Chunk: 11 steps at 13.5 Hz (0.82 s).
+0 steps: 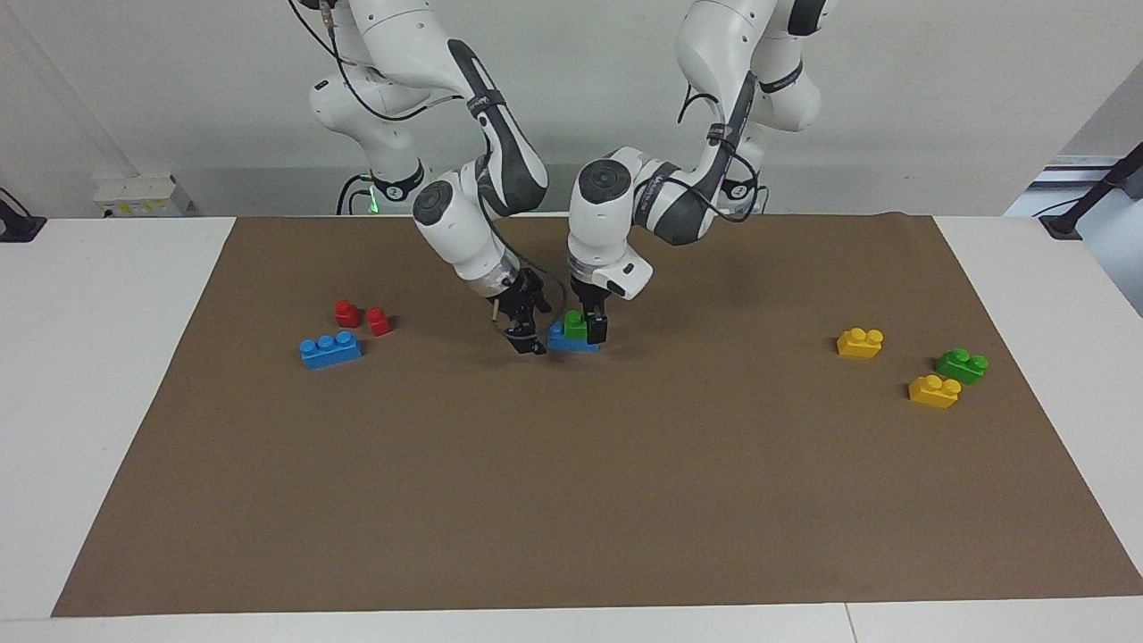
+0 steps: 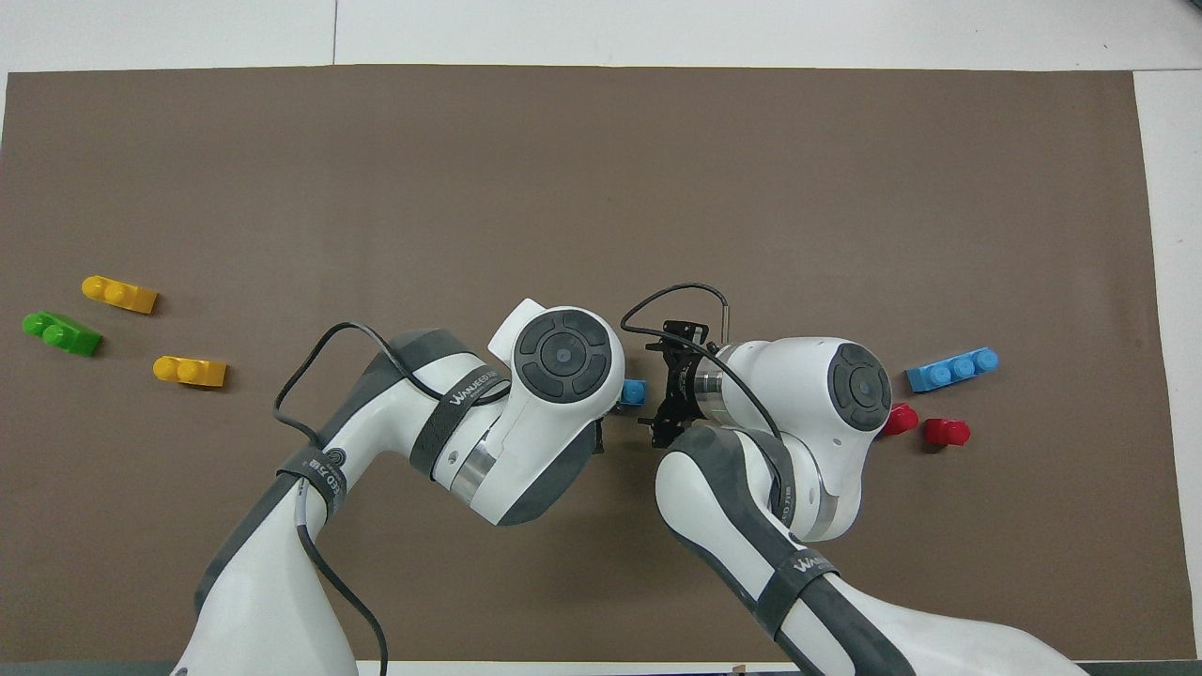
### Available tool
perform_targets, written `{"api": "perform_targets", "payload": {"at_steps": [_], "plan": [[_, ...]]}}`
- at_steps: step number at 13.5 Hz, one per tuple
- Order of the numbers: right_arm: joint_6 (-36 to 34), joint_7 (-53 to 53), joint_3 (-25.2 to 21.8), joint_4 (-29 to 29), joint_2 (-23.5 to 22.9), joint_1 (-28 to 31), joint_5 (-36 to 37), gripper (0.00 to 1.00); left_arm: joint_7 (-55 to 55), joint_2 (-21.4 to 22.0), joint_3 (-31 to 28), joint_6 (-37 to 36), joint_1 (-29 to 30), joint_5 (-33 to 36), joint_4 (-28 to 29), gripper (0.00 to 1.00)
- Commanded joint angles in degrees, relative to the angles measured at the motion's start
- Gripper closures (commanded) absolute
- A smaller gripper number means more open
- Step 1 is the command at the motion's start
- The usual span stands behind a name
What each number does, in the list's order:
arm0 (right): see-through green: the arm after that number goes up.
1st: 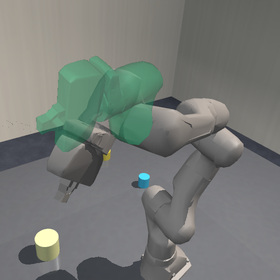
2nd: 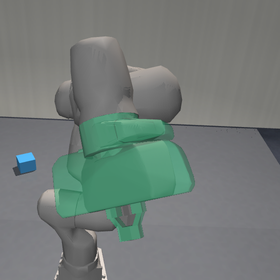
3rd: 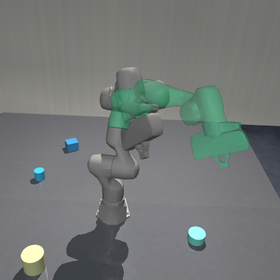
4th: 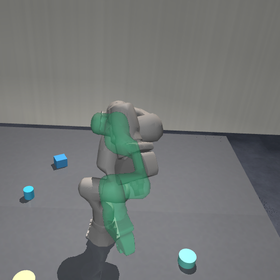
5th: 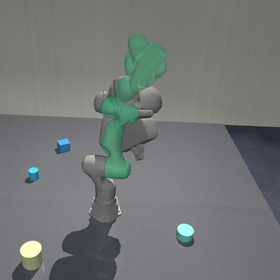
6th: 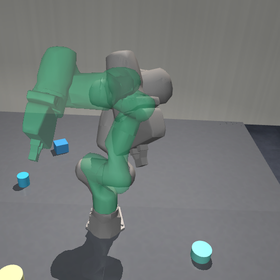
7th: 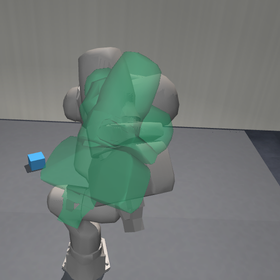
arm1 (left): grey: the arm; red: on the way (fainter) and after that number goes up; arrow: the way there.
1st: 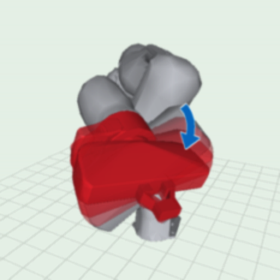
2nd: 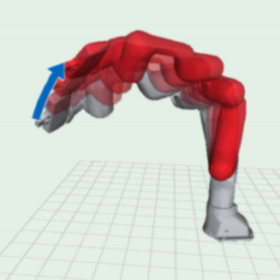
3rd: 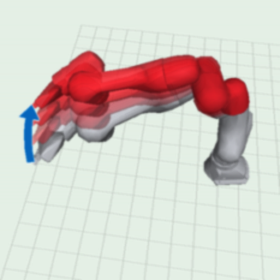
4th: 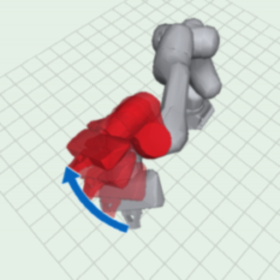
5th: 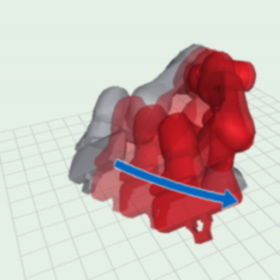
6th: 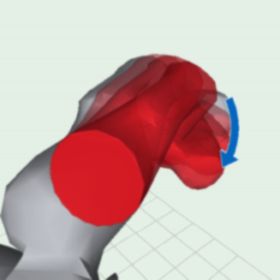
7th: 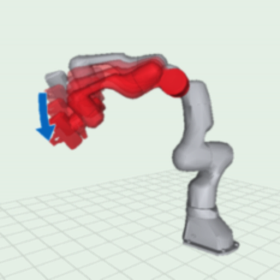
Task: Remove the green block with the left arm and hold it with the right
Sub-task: 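Grasp the green end with the left gripper while the right gripper grasps blue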
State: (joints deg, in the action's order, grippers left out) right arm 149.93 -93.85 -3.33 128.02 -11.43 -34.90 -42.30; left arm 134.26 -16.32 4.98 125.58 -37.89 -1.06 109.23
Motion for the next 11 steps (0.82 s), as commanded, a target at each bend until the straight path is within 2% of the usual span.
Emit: {"api": "perform_targets", "payload": {"at_steps": [1, 5, 6, 7, 9, 11], "plan": [[2.9, 2.1, 0.0, 0.3, -1.3, -1.4, -2.3, 0.0, 1.4, 1.6, -0.7, 1.3, -1.0, 1.0, 2.0, 0.0], [3.3, 2.4, 0.0, 0.3, -1.6, -1.5, -3.1, 0.0, 1.4, 1.6, -0.8, 1.4, -1.4, 1.0, 2.1, 0.0], [3.3, 2.4, 0.0, 0.3, -1.7, -1.5, -3.1, 0.06, 1.4, 1.6, -0.8, 1.4, -1.4, 1.0, 2.1, 0.0], [3.3, 2.4, 0.0, 0.3, -1.8, -1.5, -3.1, 0.19, 1.4, 1.6, -0.8, 1.5, -1.4, 1.0, 2.2, 0.0], [3.3, 2.4, 0.0, 0.3, -1.8, -1.5, -5.5, 0.52, 1.4, 1.6, -0.8, 2.3, -1.4, 1.0, 2.7, 0.0], [3.3, 3.6, 0.0, 0.3, -1.8, -1.5, -6.2, 0.78, 1.4, 1.8, -0.8, 2.5, -1.4, 1.0, 3.1, 0.0]]}}
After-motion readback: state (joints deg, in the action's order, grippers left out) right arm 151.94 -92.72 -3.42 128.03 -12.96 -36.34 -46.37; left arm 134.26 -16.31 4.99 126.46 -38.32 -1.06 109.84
